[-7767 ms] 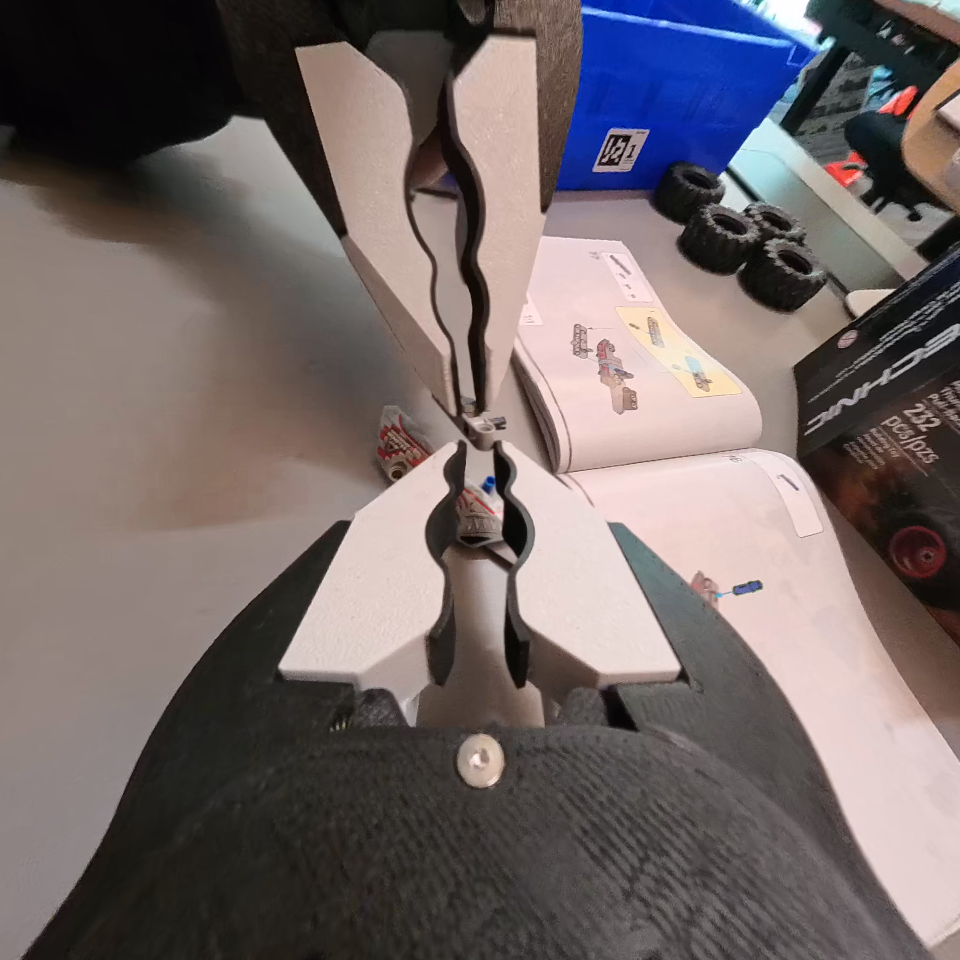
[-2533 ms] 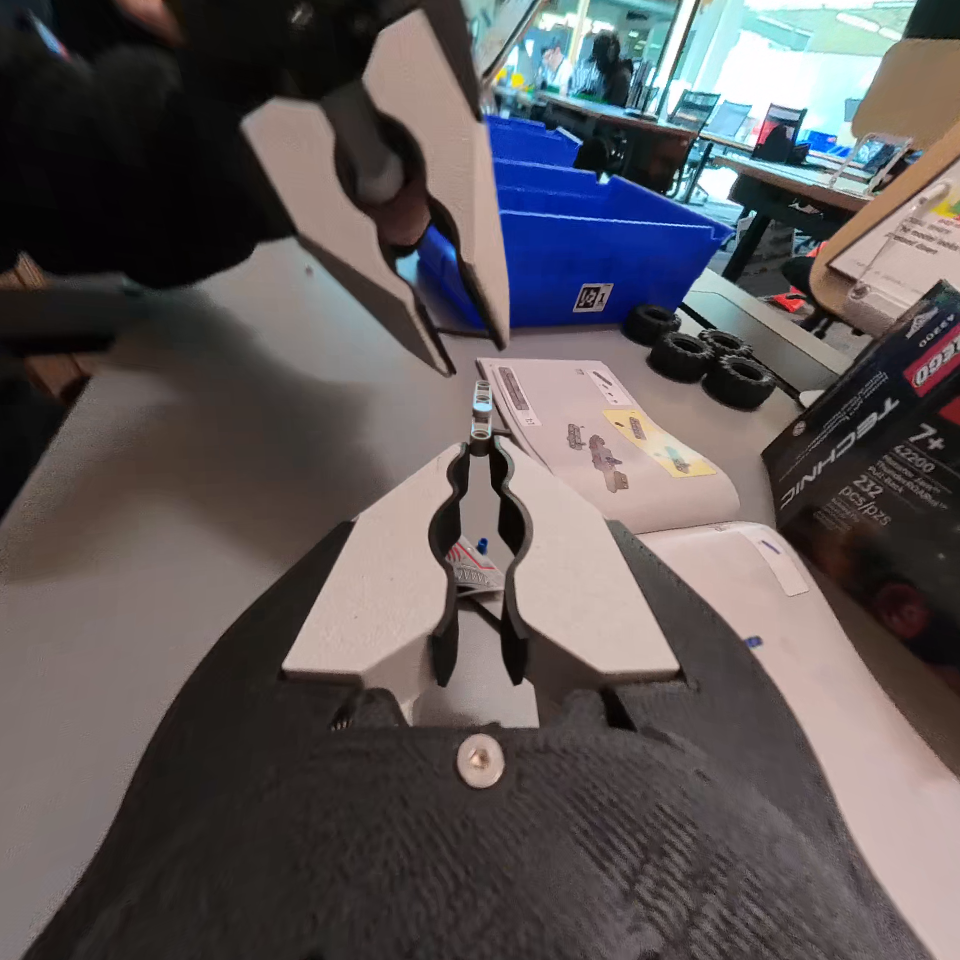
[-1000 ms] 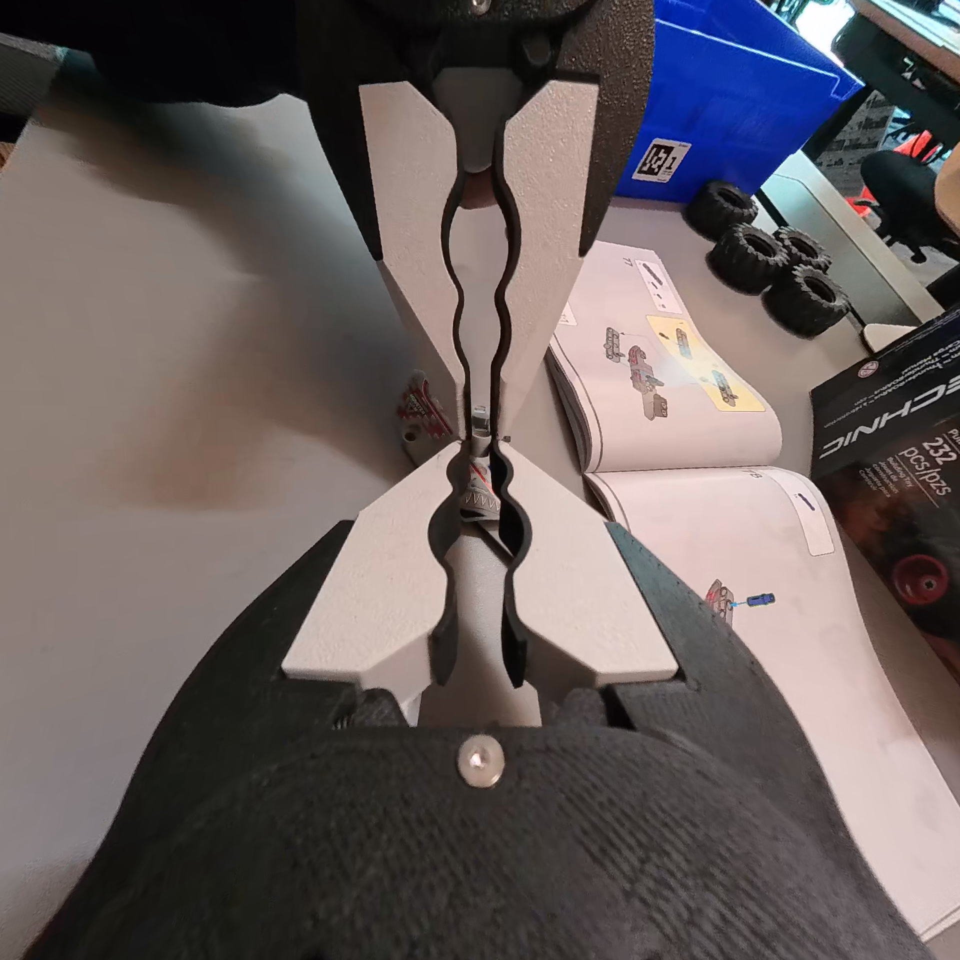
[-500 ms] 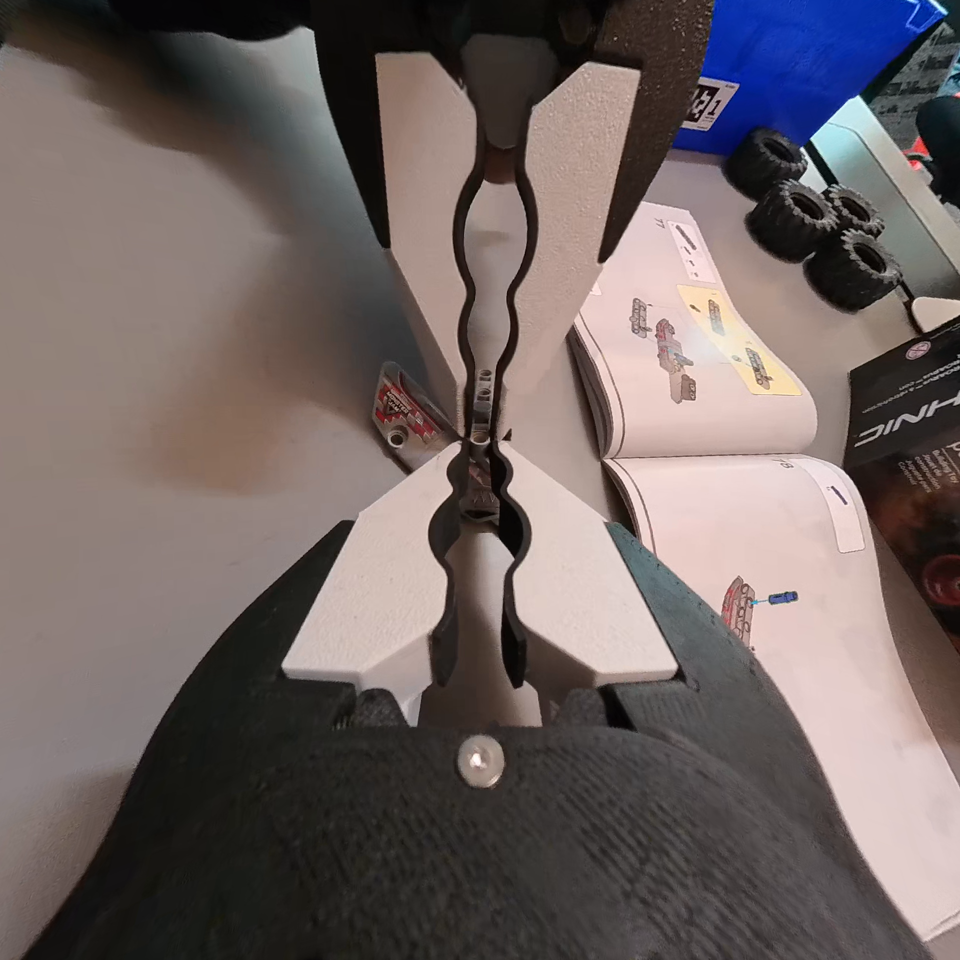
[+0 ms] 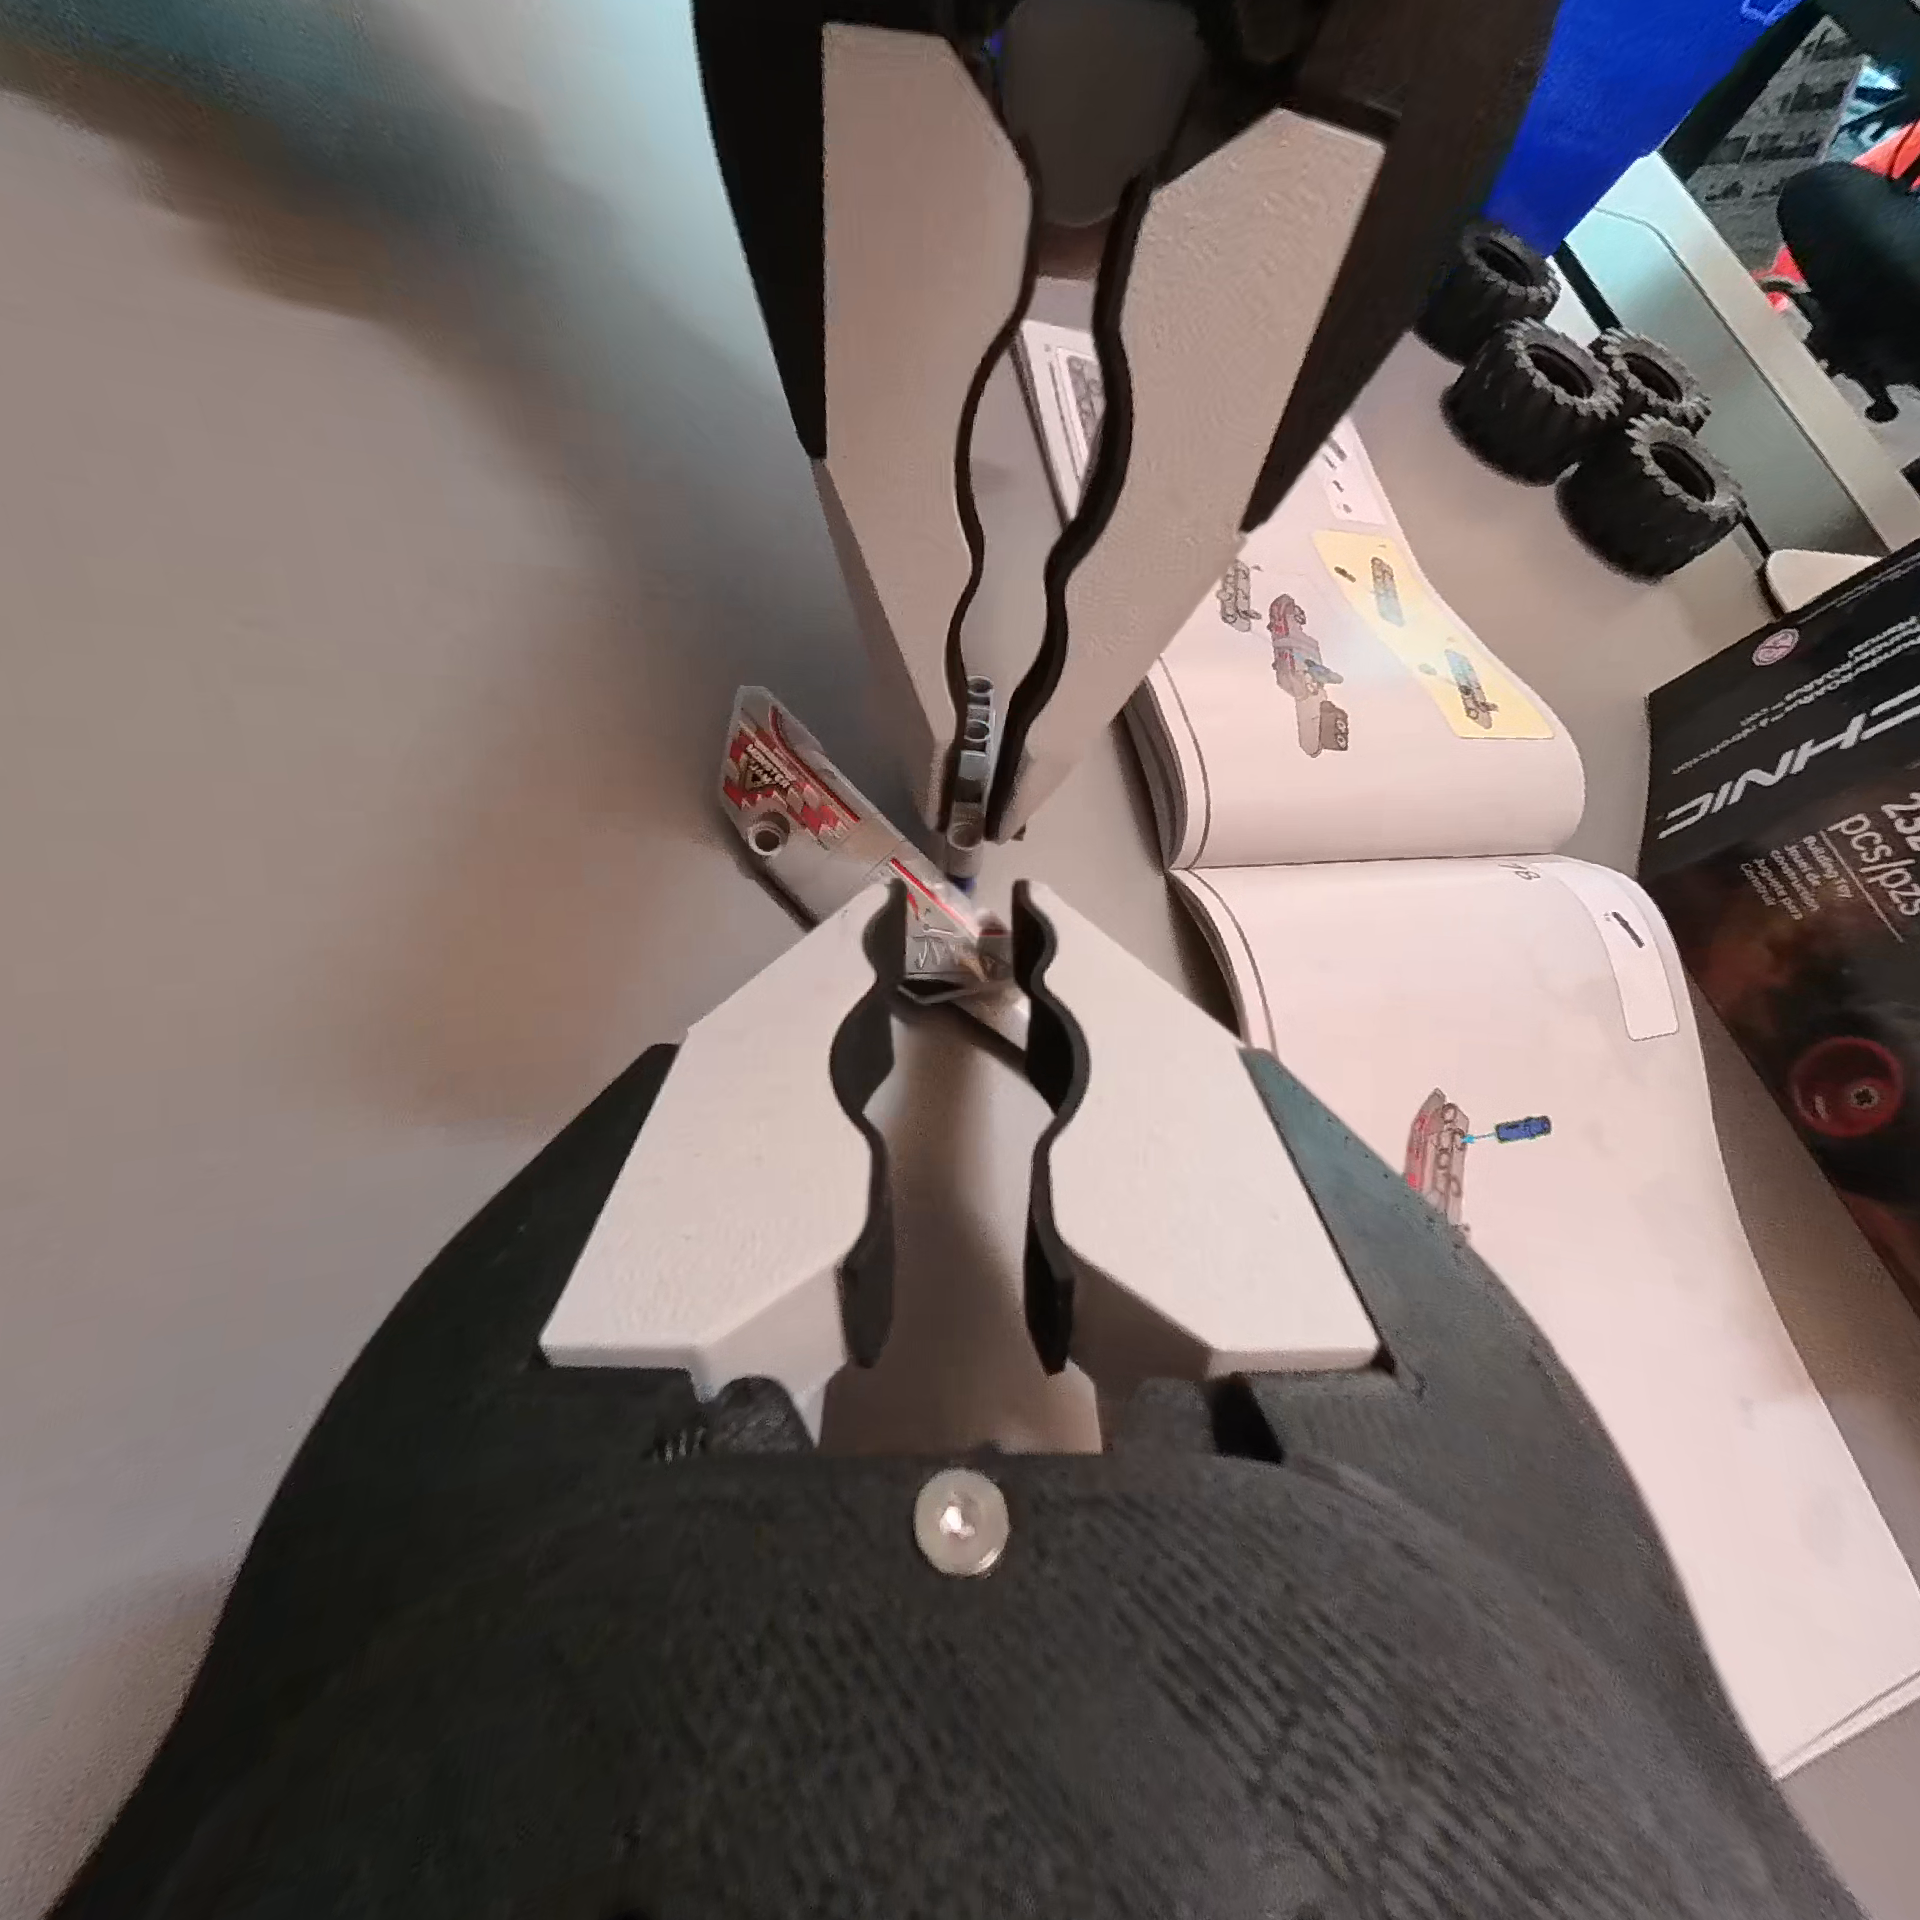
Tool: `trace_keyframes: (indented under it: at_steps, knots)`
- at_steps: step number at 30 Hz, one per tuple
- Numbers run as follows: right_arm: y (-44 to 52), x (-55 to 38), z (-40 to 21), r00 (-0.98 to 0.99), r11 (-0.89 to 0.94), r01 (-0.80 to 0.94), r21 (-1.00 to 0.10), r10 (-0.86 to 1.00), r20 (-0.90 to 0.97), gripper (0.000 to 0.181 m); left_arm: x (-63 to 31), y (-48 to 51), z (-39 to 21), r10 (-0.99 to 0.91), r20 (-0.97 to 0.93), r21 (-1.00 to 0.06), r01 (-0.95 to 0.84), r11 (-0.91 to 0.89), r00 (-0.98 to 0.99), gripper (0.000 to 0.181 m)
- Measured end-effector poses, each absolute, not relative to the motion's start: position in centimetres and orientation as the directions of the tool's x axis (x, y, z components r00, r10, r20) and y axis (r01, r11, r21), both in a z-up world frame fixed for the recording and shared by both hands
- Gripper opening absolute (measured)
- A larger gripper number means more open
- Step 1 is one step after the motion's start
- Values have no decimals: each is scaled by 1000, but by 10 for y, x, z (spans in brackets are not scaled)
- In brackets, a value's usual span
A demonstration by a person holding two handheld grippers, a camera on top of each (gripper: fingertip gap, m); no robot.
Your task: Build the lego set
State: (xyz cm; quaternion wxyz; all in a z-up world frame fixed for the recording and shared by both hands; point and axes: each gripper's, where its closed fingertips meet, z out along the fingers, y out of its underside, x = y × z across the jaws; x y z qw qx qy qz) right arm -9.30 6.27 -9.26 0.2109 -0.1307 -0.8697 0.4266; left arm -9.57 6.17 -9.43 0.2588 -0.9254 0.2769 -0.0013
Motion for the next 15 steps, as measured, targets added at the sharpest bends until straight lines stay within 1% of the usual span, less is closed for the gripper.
trace_keyframes:
  at_steps: [1, 4, 8, 11, 13, 15]
  knots:
    - [62, -92, -93, -880, 605, 44, -795, 400, 255, 13, -97, 63, -95, -516, -148, -468, -520, -715, 843, 4]
    - [62, -92, -94, -882, 610, 45, -791, 396, 255, 8, -100, 64, -94, -533, -151, -435, -540, -720, 832, 4]
    - [62, -92, -95, -879, 615, 45, -787, 398, 262, 18, -104, 64, -93, -534, -142, -405, -541, -737, 833, 4]
    - [65, -95, -90, -862, 602, 38, -798, 424, 278, 23, -107, 66, -91, -525, -128, -414, -527, -743, 841, 4]
    - [65, -94, -88, -868, 578, 49, -814, 428, 251, 19, -107, 66, -92, -526, -114, -417, -522, -745, 843, 4]
    - [66, -96, -89, -865, 586, 56, -808, 432, 254, 15, -107, 65, -94, -537, -104, -409, -528, -744, 837, 4]
